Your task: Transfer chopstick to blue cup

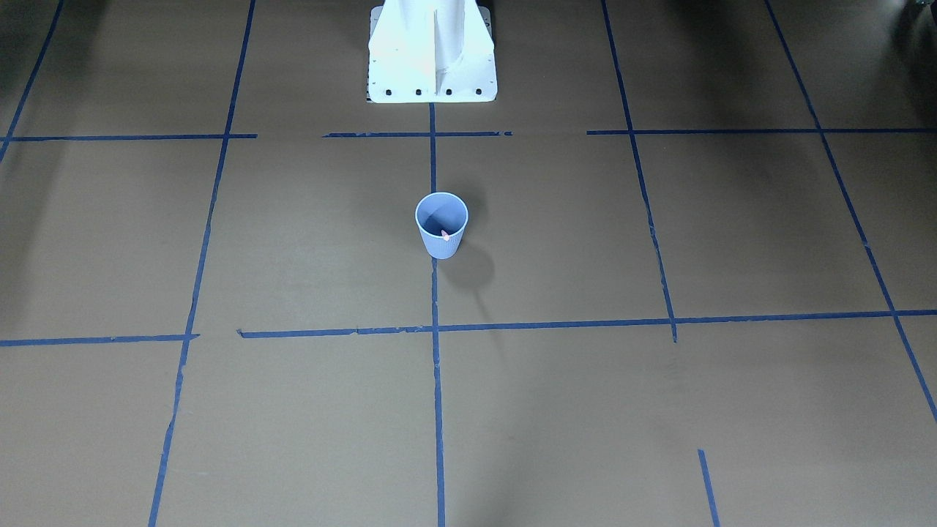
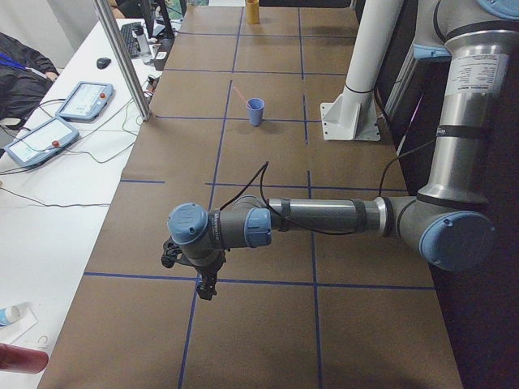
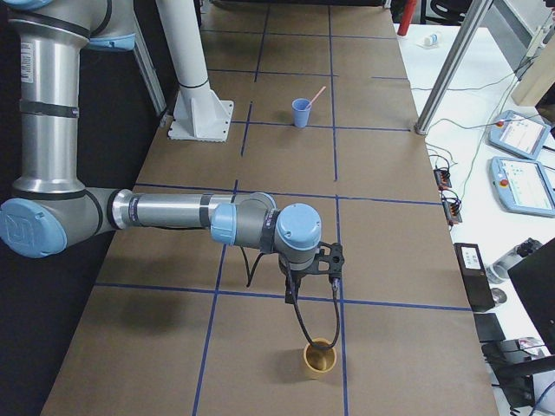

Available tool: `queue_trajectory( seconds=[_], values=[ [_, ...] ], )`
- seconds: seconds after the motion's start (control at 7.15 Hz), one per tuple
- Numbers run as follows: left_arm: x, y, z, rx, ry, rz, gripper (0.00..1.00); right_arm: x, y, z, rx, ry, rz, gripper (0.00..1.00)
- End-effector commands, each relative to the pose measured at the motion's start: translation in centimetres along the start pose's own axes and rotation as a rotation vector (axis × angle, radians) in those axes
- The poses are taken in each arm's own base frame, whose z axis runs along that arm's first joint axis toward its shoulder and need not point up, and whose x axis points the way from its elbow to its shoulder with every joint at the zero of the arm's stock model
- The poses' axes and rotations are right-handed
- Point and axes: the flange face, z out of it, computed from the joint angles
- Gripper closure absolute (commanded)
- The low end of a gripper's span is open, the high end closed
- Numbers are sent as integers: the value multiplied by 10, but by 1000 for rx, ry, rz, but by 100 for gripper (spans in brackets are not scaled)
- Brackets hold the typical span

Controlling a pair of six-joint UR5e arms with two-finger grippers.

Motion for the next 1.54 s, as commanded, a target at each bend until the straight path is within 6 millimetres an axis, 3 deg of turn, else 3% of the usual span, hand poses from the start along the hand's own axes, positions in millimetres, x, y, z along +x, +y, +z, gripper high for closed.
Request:
queue_trajectory(
  seconds=[0.0, 0.28, 0.56, 0.98, 1.4],
  values=[
    [-10, 15, 12, -21, 6, -18, 0, -2, -3, -2, 8, 1, -10, 0],
    [-7, 14, 8, -12, 6, -18, 0, -2, -6, -2, 18, 0, -20, 0],
    [-9, 12, -7, 18, 1, -27, 0, 17, -8, 15, 34, -6, -31, 0],
    [-9, 11, -8, 18, 1, -29, 0, 5, -10, 5, 57, -8, -21, 0],
    [-10, 13, -6, 15, 1, -32, 0, -4, -13, 9, 47, -5, -22, 0]
  ],
)
